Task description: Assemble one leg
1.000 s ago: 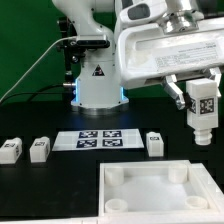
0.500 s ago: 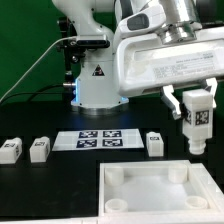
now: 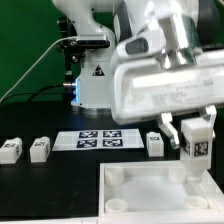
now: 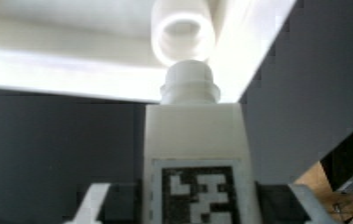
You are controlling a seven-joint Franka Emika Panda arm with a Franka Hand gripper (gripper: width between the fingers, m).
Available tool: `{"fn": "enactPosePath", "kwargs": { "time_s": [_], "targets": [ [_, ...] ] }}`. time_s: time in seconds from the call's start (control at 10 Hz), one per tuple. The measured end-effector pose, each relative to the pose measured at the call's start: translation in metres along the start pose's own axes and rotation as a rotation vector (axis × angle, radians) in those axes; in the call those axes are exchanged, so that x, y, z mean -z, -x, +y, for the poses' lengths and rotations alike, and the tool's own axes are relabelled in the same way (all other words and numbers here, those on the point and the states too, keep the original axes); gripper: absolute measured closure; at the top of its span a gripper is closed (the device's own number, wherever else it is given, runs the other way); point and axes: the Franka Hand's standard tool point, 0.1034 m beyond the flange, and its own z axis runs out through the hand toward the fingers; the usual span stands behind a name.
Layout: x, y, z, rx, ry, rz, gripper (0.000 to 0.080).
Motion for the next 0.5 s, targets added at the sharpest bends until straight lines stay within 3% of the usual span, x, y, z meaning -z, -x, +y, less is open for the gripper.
{"fn": "enactPosePath", "kwargs": {
  "time_s": [0.5],
  "targets": [
    [-0.015, 0.010, -0.001, 0.000, -0.005, -0.019, 0.0509]
  ]
}}
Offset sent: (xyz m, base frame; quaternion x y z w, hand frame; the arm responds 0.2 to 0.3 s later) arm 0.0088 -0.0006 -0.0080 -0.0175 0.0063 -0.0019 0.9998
